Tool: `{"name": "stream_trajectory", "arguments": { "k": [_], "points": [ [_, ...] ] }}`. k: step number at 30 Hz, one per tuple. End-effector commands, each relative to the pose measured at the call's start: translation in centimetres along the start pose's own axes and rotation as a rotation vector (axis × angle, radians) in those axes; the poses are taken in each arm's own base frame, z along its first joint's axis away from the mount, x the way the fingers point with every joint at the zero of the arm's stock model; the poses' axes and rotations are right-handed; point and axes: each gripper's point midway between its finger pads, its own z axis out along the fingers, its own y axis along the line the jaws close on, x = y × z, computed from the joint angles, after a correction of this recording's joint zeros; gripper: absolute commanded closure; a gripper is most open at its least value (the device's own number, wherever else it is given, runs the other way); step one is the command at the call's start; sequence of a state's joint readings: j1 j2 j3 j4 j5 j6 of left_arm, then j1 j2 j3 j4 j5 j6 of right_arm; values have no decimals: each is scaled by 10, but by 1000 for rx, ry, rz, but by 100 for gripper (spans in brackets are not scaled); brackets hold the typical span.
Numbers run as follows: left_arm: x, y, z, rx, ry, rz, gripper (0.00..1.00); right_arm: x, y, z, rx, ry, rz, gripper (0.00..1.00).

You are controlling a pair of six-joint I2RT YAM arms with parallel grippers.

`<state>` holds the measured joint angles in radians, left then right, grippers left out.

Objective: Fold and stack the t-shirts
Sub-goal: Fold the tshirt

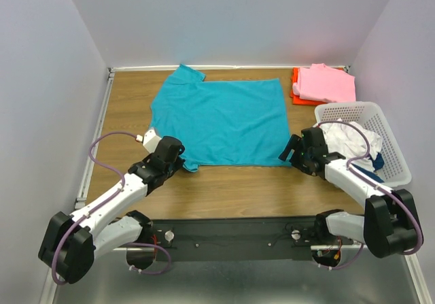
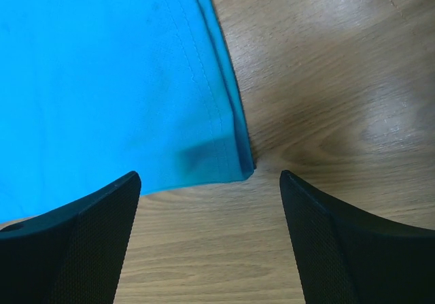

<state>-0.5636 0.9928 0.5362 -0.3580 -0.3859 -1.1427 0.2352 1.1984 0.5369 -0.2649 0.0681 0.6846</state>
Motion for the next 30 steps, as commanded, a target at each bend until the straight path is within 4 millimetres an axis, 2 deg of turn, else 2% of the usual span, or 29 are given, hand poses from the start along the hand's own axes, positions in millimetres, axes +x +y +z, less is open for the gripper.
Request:
{"name": "stream_trajectory", "arguments": {
  "k": [1, 8, 11, 14, 17, 18, 23, 24, 28, 30],
  "points": [
    [-21, -18, -5, 40, -64, 11, 100, 9, -4, 2, 15, 37, 35, 12],
    [-28, -29, -5, 66, -85, 23, 100, 19, -8, 8, 33, 77, 50, 26],
    [-31, -29, -4, 61, -93, 25, 100, 22, -12, 12, 54, 87, 50, 29],
    [-32, -29, -4, 56, -99, 28, 100, 21, -11, 15, 55, 88, 47, 37],
    [-34, -30, -3, 53, -108, 30, 100, 17, -9, 16, 52, 83, 43, 51],
    [-35, -31, -3, 54, -111, 31, 100, 17, -8, 17, 50, 82, 41, 60],
    [-42, -33, -3, 51, -130, 37, 100, 14, -8, 19, 59, 76, 31, 82],
    [-43, -34, -2, 51, -131, 34, 100, 13, -7, 19, 54, 77, 24, 82],
    [-48, -38, 0, 55, -139, 43, 100, 4, 0, 17, 35, 59, 8, 95],
    [-52, -39, 1, 55, -147, 39, 100, -3, 6, 16, 21, 45, 0, 96]
  ]
}}
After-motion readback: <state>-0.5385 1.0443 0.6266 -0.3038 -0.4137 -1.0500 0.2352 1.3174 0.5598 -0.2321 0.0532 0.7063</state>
